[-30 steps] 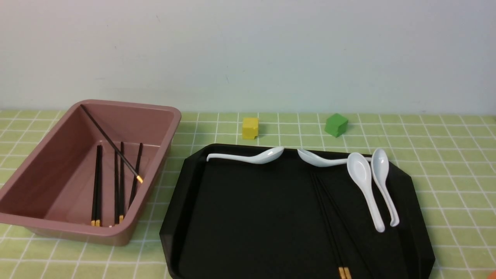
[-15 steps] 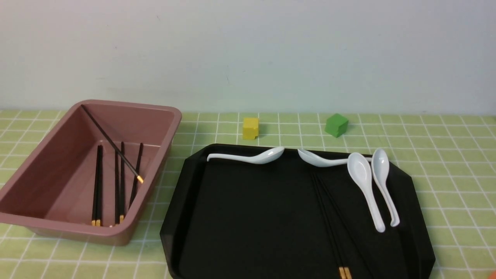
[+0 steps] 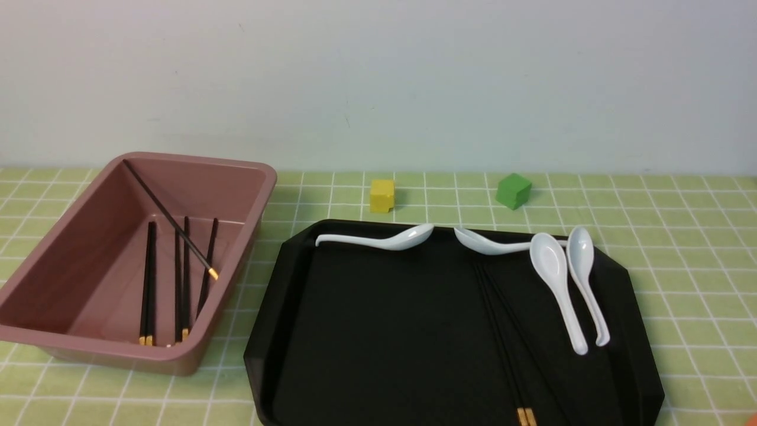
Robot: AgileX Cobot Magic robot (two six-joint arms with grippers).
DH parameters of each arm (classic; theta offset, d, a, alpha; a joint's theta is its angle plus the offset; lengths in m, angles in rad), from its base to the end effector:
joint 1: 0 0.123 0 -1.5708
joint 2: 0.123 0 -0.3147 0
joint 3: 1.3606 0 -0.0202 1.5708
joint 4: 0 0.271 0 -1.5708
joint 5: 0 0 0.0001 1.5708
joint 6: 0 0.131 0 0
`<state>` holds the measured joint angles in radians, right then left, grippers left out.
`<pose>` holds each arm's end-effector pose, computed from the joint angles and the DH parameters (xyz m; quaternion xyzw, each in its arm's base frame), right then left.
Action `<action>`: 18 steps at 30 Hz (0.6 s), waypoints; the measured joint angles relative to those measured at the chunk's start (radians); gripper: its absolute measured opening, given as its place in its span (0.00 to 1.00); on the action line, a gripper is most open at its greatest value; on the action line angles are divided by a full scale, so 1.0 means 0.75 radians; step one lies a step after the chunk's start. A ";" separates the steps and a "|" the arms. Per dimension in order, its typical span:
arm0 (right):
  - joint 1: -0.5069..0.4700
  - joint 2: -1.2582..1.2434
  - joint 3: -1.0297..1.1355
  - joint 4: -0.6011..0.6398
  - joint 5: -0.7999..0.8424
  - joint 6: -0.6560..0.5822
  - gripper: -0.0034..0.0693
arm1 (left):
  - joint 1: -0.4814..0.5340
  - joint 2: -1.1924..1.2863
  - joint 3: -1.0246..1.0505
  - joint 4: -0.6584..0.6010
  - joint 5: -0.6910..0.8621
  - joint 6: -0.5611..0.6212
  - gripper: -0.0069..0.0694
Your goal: On green tablecloth take chopsticks from black tray and put them in box.
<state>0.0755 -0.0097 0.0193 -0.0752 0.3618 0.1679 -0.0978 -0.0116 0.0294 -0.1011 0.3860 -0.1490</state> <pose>0.0817 0.0027 0.1630 0.0168 0.7996 0.0413 0.5988 0.0798 -0.0128 0.1563 -0.0474 0.8078 -0.1147 0.5763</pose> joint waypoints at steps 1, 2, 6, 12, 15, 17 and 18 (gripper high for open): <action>0.000 0.000 0.000 0.000 0.000 0.000 0.17 | 0.000 0.000 0.000 0.000 0.000 0.000 0.40; 0.000 0.000 0.000 0.000 0.000 0.000 0.17 | 0.000 0.000 0.000 0.000 0.000 0.000 0.40; 0.000 0.000 0.000 0.000 0.001 0.000 0.17 | 0.000 0.000 0.000 0.000 0.000 0.000 0.40; 0.000 0.000 0.000 0.000 0.001 0.000 0.18 | 0.000 0.000 0.000 0.000 0.000 0.000 0.40; 0.000 0.000 0.000 0.000 0.001 0.000 0.18 | 0.000 0.000 0.000 0.000 0.000 0.000 0.40; 0.000 0.000 0.000 0.000 0.001 0.000 0.19 | 0.000 0.000 0.000 0.000 0.000 0.000 0.40; 0.000 0.000 0.000 0.000 0.001 0.000 0.19 | 0.000 0.000 0.000 0.000 0.000 0.000 0.40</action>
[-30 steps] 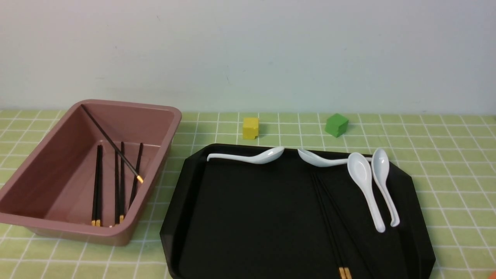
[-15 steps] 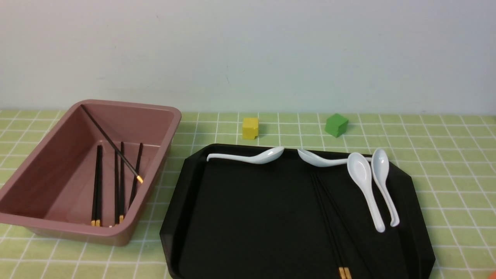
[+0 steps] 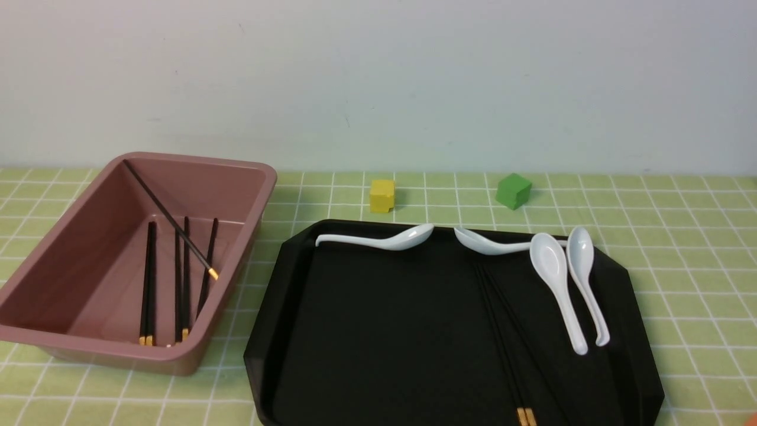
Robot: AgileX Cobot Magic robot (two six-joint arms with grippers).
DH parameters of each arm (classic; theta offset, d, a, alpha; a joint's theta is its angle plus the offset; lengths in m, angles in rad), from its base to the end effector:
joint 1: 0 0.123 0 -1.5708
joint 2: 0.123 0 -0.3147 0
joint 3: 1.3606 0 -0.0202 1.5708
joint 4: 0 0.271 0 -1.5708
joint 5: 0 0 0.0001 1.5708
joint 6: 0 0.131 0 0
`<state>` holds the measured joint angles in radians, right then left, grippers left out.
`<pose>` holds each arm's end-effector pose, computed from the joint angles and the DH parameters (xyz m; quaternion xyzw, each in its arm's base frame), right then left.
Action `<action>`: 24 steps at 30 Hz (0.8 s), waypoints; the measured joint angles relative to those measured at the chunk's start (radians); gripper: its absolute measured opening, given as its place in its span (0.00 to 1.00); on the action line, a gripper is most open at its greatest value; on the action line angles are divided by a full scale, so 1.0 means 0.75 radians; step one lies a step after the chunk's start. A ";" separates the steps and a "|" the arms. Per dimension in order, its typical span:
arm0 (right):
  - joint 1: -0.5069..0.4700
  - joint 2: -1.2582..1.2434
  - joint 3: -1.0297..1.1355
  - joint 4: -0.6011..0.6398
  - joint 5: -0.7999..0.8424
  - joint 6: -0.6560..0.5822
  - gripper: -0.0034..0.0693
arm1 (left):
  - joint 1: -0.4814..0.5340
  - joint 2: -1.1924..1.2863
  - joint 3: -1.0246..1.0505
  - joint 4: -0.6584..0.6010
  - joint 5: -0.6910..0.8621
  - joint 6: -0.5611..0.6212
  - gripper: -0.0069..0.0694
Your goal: On green tablecloth take chopsticks from black tray and put them in box.
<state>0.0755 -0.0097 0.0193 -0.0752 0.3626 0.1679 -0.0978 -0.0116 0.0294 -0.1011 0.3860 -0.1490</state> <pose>0.0816 0.0027 0.1629 0.0168 0.7999 0.0412 0.5985 0.0798 -0.0128 0.1563 -0.0474 0.8078 -0.1147 0.5763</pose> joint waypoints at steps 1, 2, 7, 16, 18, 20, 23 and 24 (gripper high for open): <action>0.000 0.000 0.000 0.000 0.000 0.000 0.19 | 0.000 0.000 0.000 0.000 0.000 0.000 0.40; 0.000 0.000 0.000 0.000 0.000 0.000 0.19 | 0.000 0.000 0.000 0.000 0.000 0.000 0.40; 0.000 0.000 0.000 0.000 0.000 0.000 0.20 | 0.000 0.000 0.000 -0.001 0.000 0.000 0.40; 0.000 0.000 0.000 0.000 0.000 0.000 0.22 | 0.000 0.000 0.000 -0.001 0.000 0.000 0.40; 0.000 0.000 0.000 0.000 0.000 0.000 0.22 | 0.000 0.000 0.000 -0.001 0.000 0.000 0.40; 0.000 0.000 0.000 0.000 0.000 0.000 0.23 | 0.000 0.000 0.000 -0.001 0.000 0.000 0.40; 0.000 0.000 0.000 0.000 0.000 0.000 0.23 | 0.000 0.000 0.000 -0.001 0.000 0.000 0.40; 0.000 0.000 0.000 0.000 0.000 0.000 0.23 | 0.000 0.000 0.000 -0.001 0.000 0.000 0.40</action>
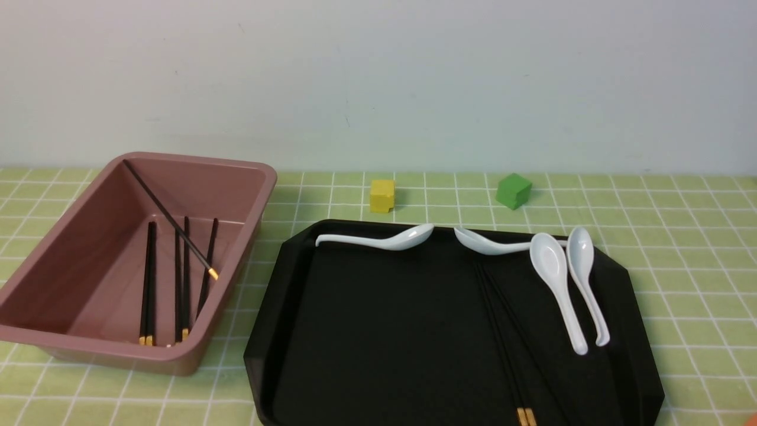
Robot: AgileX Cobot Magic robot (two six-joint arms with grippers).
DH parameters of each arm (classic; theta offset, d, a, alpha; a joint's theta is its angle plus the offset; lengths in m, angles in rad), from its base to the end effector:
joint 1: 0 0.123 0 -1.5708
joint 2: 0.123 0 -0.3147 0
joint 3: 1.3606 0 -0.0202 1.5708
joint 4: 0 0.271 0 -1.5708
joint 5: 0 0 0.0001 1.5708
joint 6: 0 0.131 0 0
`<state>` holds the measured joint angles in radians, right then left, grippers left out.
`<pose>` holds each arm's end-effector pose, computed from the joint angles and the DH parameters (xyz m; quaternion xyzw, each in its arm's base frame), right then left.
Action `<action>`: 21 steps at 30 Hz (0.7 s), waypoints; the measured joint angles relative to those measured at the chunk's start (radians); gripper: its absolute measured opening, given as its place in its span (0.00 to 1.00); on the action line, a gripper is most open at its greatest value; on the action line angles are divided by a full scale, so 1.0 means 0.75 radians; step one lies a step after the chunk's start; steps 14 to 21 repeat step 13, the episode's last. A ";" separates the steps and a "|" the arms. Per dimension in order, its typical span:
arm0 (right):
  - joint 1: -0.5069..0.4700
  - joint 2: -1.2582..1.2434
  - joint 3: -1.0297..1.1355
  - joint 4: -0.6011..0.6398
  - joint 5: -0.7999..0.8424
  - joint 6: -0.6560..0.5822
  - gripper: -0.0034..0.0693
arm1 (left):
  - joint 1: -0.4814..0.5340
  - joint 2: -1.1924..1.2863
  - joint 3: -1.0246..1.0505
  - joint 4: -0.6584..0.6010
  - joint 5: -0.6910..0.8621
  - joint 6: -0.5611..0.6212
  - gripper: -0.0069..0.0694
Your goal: On green tablecloth take chopsticks from black tray and put them in box.
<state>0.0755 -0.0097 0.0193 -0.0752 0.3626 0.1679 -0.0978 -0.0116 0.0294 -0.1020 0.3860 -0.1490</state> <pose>0.0816 0.0027 0.1629 0.0168 0.7999 0.0412 0.5985 0.0798 -0.0129 0.1563 -0.0477 0.8077 -0.1151 0.5763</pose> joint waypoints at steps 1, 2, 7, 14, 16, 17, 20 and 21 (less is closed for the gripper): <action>0.000 0.000 0.000 0.000 0.000 0.000 0.23 | 0.000 0.000 0.000 0.000 0.000 0.000 0.40; 0.000 0.000 0.000 0.000 0.000 0.000 0.24 | 0.000 0.000 0.000 0.000 0.000 0.000 0.40; 0.000 0.000 0.000 0.000 0.000 0.000 0.25 | 0.000 0.000 0.000 0.000 0.000 0.000 0.40; 0.000 0.000 0.000 0.000 0.000 0.000 0.25 | 0.000 0.000 0.000 0.000 0.000 0.000 0.40; 0.000 0.000 0.000 0.000 0.000 0.000 0.25 | 0.000 0.000 0.000 0.000 0.000 0.000 0.40; 0.000 0.000 0.000 0.000 0.000 0.000 0.25 | 0.000 0.000 0.000 0.000 0.000 0.000 0.40; 0.000 0.000 0.000 0.000 0.000 0.000 0.25 | 0.000 0.000 0.000 0.000 0.000 0.000 0.40; 0.000 0.000 0.000 0.000 0.000 0.000 0.25 | 0.000 0.000 0.000 0.000 0.000 0.000 0.40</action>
